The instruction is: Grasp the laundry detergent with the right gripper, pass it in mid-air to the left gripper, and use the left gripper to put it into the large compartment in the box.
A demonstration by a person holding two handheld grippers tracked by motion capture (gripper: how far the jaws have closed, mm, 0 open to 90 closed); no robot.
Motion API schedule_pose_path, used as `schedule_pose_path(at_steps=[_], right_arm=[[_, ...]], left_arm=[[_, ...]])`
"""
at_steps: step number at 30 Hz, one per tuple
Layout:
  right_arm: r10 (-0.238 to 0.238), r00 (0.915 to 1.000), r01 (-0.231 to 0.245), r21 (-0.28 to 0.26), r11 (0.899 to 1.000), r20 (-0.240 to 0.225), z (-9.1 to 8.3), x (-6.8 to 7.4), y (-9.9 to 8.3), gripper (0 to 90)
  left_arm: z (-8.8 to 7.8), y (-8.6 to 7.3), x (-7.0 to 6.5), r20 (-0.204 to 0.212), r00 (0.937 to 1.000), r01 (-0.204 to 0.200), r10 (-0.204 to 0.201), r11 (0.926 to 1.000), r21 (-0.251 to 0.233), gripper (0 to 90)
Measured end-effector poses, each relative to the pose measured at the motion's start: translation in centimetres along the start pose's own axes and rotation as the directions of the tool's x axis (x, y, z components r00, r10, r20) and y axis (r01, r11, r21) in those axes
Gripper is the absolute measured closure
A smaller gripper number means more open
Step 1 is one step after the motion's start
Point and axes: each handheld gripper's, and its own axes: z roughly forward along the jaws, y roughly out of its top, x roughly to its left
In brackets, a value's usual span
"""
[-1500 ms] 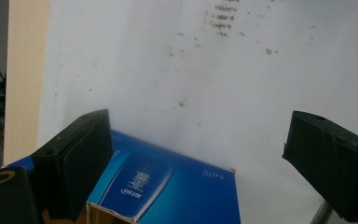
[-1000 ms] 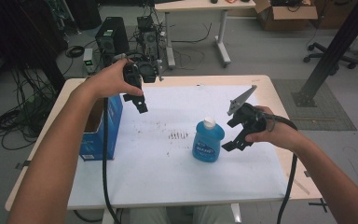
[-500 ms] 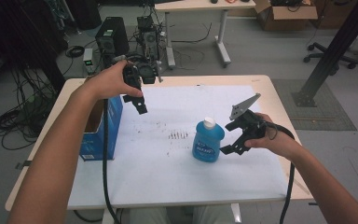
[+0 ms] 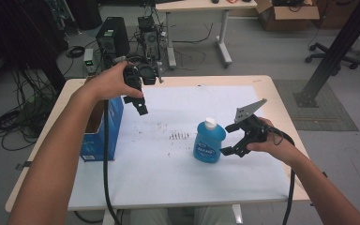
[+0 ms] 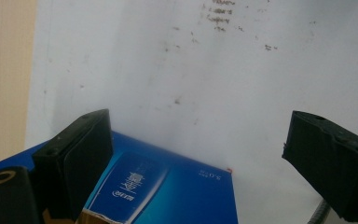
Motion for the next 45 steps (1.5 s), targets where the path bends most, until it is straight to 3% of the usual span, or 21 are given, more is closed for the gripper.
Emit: schedule_pose_path(at_steps=[11, 26, 45], right_arm=[[0.016, 0.9999, -0.016, -0.052, 0.999, 0.005, 0.3, -0.2, -1.1, 6.0], [0.025, 0.9996, -0.024, -0.147, 0.989, 0.01, 0.7, -0.5, -2.0, 5.9], [0.029, 0.9995, -0.027, -0.174, 0.984, 0.008, 1.9, -0.4, -2.8, 5.6]], left_arm=[[0.1, 0.1, 0.0, 0.003, 1.0, -0.001, 0.001, 1.0, 0.002, 8.4], [0.1, 0.0, 0.1, 0.006, 1.0, 0.005, -0.005, 1.0, 0.003, 8.7], [0.2, 0.2, 0.1, 0.005, 1.0, 0.003, -0.003, 1.0, 0.005, 8.8]])
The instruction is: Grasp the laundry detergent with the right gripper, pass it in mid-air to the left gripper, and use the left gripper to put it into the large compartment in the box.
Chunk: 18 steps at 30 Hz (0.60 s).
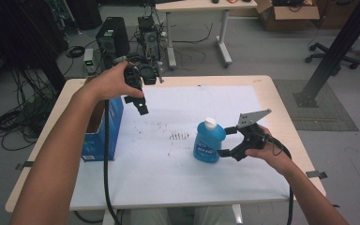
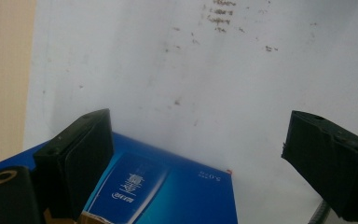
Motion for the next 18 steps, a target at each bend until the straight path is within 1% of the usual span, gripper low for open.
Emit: schedule_pose_path(at_steps=[8, 18], right_arm=[[0.001, 1.0, -0.001, -0.002, 1.0, 0.001, 0.6, 0.0, -0.2, 5.7], [0.008, 1.0, -0.008, -0.021, 1.0, 0.001, 1.4, 0.0, -0.4, 5.8]], left_arm=[[0.0, -0.2, 0.1, -0.002, 1.0, 0.007, -0.007, 1.0, -0.003, 8.9], [0.0, -0.2, 0.1, -0.001, 1.0, 0.008, -0.008, 1.0, 0.001, 8.8]])
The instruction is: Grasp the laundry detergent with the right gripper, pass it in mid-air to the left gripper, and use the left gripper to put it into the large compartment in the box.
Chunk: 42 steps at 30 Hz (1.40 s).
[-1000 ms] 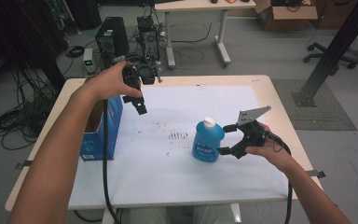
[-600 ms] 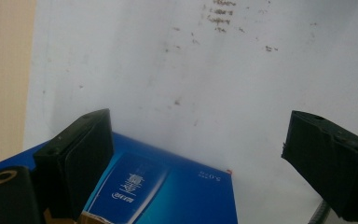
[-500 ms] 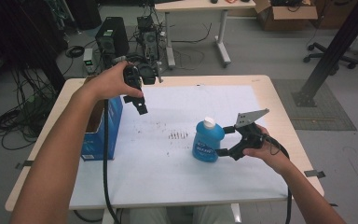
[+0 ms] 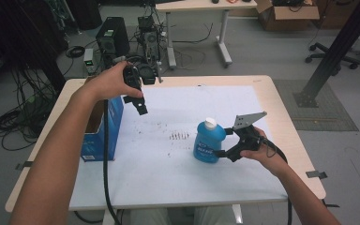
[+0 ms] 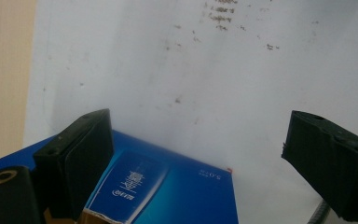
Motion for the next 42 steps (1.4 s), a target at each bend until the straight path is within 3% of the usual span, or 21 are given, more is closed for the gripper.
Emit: schedule_pose_path(at_steps=[42], right_arm=[[-0.015, 0.9998, 0.015, -0.052, 0.999, 0.011, 2.9, 0.5, 0.3, 7.8]], left_arm=[[0.0, -0.3, 0.1, 0.0, 1.0, 0.008, -0.008, 1.0, 0.005, 9.0]])
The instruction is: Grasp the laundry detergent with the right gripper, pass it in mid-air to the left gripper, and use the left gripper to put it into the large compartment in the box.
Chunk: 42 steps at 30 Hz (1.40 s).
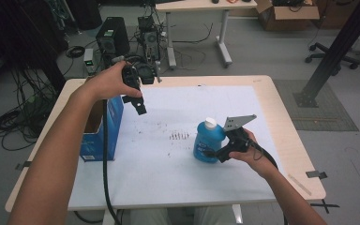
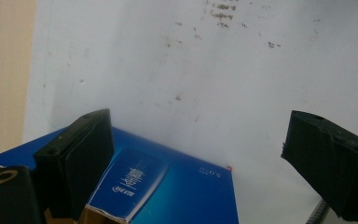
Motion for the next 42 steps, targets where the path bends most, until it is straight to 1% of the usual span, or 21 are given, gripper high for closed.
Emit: schedule_pose_path(at_steps=[6, 8, 13, 15, 27, 33, 42], right_arm=[[0.0, 1.0, 0.0, -0.012, 1.0, 0.003, 0.08, 0.04, 0.05, 10.4], [-0.003, 1.0, 0.003, -0.014, 1.0, 0.001, 0.08, 0.02, 0.09, 13.0], [0.002, 1.0, -0.002, -0.012, 1.0, -0.002, -0.01, -0.02, 0.06, 15.7], [-0.001, 1.0, 0.001, -0.016, 1.0, -0.005, -0.04, 0.0, 0.08, 17.8], [-0.009, 1.0, 0.009, -0.014, 1.0, -0.001, 0.08, 0.07, 0.07, 23.9], [-0.017, 0.9998, 0.017, -0.018, 1.0, 0.008, 0.05, 0.11, 0.06, 29.1], [-0.021, 0.9996, 0.021, -0.019, 1.0, 0.017, 0.04, 0.1, -0.05, 32.7]], left_arm=[[0.01, 0.06, 0.01, 0.002, 1.0, 0.0, 0.0, 1.0, 0.001, 9.0], [0.03, 0.07, -0.02, 0.0, 1.0, -0.001, 0.001, 1.0, -0.001, 9.0], [-0.01, 0.03, 0.0, 0.0, 1.0, 0.0, 0.0, 1.0, -0.001, 9.0], [0.01, 0.03, -0.02, 0.001, 1.0, 0.002, -0.002, 1.0, -0.002, 9.0], [-0.01, -0.09, 0.05, 0.001, 1.0, 0.003, -0.003, 1.0, -0.005, 9.2], [-0.02, -0.08, 0.03, 0.002, 1.0, 0.004, -0.004, 1.0, -0.005, 9.2], [-0.09, -0.13, 0.03, 0.002, 1.0, 0.003, -0.003, 1.0, -0.002, 9.3]])
